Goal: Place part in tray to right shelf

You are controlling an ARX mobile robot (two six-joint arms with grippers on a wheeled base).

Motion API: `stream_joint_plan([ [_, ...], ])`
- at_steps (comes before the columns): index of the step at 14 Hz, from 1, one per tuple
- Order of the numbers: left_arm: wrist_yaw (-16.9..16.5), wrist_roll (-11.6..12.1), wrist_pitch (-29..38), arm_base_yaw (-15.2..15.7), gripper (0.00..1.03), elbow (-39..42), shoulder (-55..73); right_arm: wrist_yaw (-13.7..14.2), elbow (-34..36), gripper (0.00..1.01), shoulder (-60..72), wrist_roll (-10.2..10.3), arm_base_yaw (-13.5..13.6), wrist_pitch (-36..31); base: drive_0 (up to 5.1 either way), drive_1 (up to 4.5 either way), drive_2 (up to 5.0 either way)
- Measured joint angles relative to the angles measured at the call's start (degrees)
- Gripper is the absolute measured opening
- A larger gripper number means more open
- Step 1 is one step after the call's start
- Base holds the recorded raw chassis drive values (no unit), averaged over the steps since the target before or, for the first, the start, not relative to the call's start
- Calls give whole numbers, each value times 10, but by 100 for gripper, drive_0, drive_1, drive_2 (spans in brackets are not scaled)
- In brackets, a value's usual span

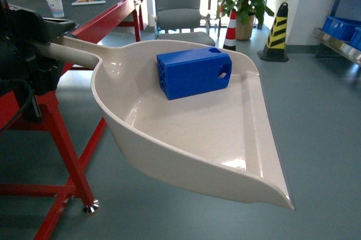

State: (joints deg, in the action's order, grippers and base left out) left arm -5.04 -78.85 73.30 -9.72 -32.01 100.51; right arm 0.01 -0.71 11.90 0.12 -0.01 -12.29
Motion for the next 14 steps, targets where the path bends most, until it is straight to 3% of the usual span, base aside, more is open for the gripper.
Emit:
stream_joint_plan([
  [14,-1,2,0,-1,12,-1,0,0,0,98,0,0,0,0,15,445,-416],
])
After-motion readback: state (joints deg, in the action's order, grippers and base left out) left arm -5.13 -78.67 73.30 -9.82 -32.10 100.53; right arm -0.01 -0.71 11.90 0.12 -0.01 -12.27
